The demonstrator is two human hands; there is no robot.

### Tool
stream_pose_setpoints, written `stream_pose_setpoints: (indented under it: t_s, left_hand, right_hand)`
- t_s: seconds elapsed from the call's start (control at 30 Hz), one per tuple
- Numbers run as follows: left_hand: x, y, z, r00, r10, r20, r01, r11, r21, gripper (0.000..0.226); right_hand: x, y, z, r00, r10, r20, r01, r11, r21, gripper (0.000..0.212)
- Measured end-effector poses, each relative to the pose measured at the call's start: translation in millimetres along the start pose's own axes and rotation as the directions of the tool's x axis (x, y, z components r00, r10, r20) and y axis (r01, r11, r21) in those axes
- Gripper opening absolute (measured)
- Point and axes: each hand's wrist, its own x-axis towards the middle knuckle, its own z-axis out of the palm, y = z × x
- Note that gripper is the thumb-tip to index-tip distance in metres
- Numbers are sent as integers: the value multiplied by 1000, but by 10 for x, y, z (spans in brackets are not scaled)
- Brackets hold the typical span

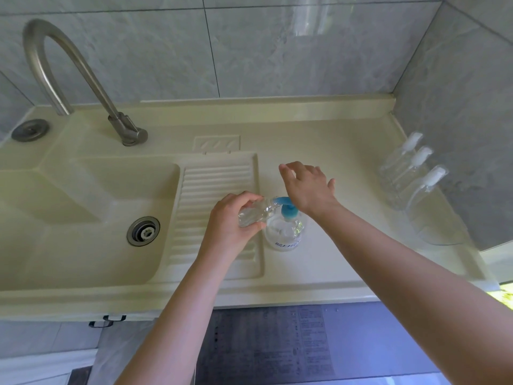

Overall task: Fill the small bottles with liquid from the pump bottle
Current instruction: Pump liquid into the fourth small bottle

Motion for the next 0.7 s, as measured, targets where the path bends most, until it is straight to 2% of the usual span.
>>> stream_pose_setpoints:
  t_s: [0.1, 0.33, 0.6, 0.7]
  left_hand:
    - [23, -14, 8, 1000, 5, -2, -5, 1000, 6, 44]
    - [37, 13, -6, 1000, 0, -2, 0, 1000, 5, 45]
    - [-24, 57, -11, 1000, -20, 1, 20, 999, 41, 44]
    - [-23, 72, -27, 1000, -22, -2, 22, 999, 44, 44]
  right_hand:
    - [-3, 13, 80, 999, -3, 33, 5, 998, -64, 47]
    - [-21, 6, 98, 999, -24, -21, 22, 996, -89, 48]
    - [-56, -37, 52, 1000, -14, -25, 9, 978, -207, 54]
    - [-59, -77, 11, 999, -29, -40, 21, 982, -185, 56]
